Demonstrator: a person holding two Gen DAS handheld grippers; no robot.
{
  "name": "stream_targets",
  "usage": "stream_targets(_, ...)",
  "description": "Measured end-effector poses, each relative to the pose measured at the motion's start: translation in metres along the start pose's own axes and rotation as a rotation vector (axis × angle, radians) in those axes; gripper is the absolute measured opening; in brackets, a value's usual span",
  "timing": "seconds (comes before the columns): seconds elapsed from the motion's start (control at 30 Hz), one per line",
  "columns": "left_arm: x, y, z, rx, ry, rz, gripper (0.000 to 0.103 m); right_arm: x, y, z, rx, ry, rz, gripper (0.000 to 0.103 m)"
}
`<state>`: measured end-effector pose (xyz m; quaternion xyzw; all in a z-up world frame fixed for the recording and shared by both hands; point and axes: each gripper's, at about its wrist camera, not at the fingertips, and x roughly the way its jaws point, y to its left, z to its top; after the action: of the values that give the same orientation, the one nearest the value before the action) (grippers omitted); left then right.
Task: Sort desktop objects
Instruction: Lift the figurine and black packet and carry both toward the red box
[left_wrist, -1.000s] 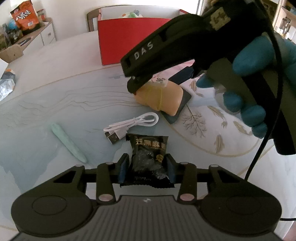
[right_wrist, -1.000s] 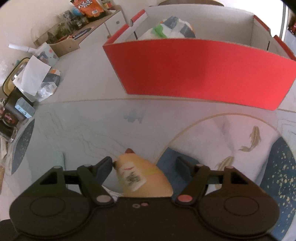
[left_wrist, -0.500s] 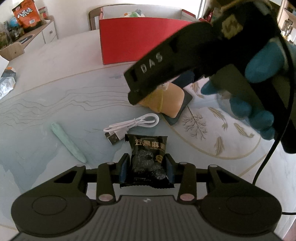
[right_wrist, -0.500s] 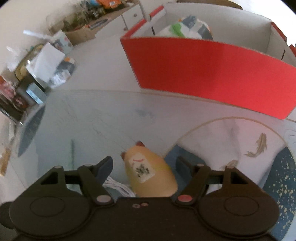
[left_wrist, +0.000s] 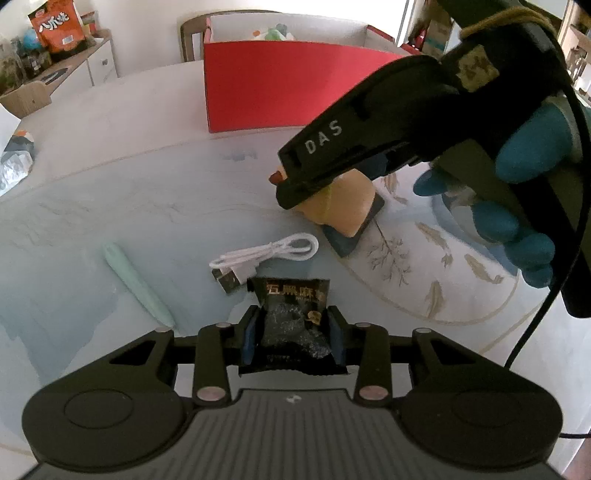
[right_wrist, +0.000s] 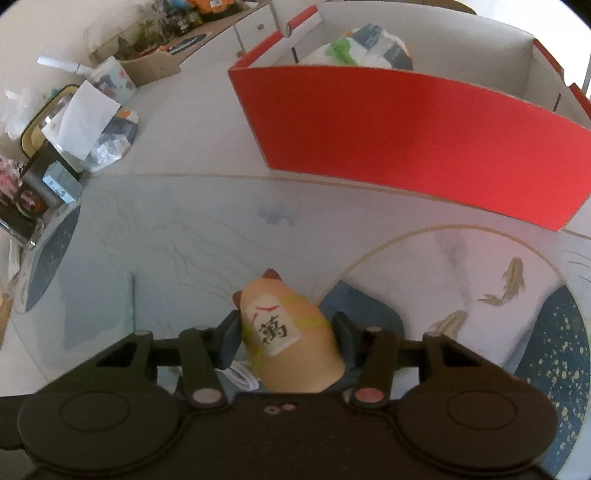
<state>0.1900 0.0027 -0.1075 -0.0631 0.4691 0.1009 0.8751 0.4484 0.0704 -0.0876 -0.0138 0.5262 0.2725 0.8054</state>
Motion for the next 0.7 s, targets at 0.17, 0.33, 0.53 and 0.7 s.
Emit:
stream_targets(0.17,-0.010,0.005,0.010,-0.034,-0.009,-0.004,0.035,-0.014,-0.003,0.002,0.013,-0.018,0.000,0.051)
stream_targets(0.33,-0.022,0.007,0.020,-0.039,-0.037,0.009,0.034,-0.032,-0.009,0.003,0.034,-0.049,0.010,0.051)
stream_targets(0.53,-0.035,0.010,0.030,-0.061,-0.057,0.008,0.034,-0.054,-0.020,0.005,0.063,-0.084,0.015,0.050)
stream_targets(0.7,-0.042,0.009,0.040,-0.067,-0.073,0.013,0.034,-0.070,-0.027,0.009,0.085,-0.107,0.019,0.050)
